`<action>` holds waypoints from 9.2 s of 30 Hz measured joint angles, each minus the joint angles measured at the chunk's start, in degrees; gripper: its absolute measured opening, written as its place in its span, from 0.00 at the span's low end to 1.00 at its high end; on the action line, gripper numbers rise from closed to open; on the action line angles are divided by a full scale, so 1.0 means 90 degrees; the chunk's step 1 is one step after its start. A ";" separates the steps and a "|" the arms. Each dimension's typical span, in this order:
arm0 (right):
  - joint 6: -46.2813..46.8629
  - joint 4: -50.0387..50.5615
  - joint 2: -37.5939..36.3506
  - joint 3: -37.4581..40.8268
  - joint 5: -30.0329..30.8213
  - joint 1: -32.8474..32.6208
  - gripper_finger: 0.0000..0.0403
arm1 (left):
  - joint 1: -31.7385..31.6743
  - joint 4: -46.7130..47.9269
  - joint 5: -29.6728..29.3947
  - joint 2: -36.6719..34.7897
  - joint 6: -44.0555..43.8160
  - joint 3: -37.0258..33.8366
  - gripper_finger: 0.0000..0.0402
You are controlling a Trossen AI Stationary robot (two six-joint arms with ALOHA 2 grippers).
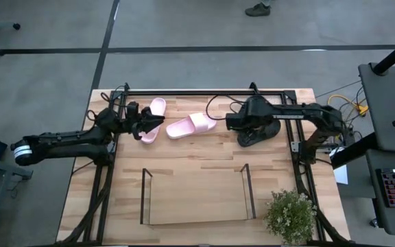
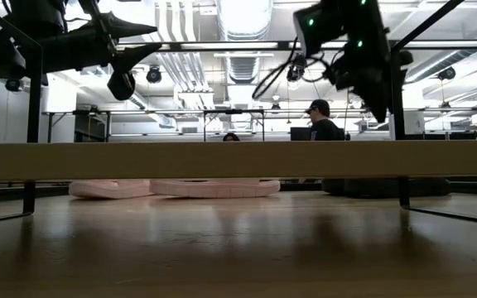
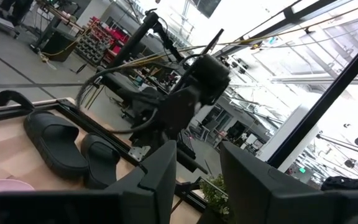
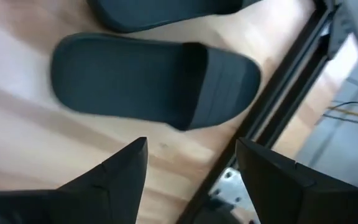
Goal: Pick and place slides into the shelf
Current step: Put the right black slide on the shelf
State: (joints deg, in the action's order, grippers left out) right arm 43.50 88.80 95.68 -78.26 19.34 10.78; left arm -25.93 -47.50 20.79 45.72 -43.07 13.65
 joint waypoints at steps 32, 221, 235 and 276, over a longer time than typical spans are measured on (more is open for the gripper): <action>0.0377 -0.1534 0.0271 0.2174 0.1026 0.0212 0.57 | -0.0002 0.0002 0.0005 0.0000 0.0000 -0.0007 0.27; 0.0328 0.0139 0.3064 -0.4842 0.1487 -0.4837 0.03 | -0.0002 0.0051 -0.0359 0.0002 -0.0005 -0.0226 0.27; 0.0413 0.0133 0.3008 -0.4396 0.1156 -0.4990 0.03 | 0.0000 0.0053 -0.0354 0.0000 -0.0005 -0.0226 0.27; 0.0834 0.0117 0.2761 -0.3065 0.0979 -0.5240 0.02 | 0.0000 0.0053 -0.0355 0.0002 -0.0002 -0.0228 0.27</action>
State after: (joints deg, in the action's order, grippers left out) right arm 51.01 89.86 120.53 -105.84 28.15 -36.38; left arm -25.94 -47.03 17.60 45.74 -43.09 11.60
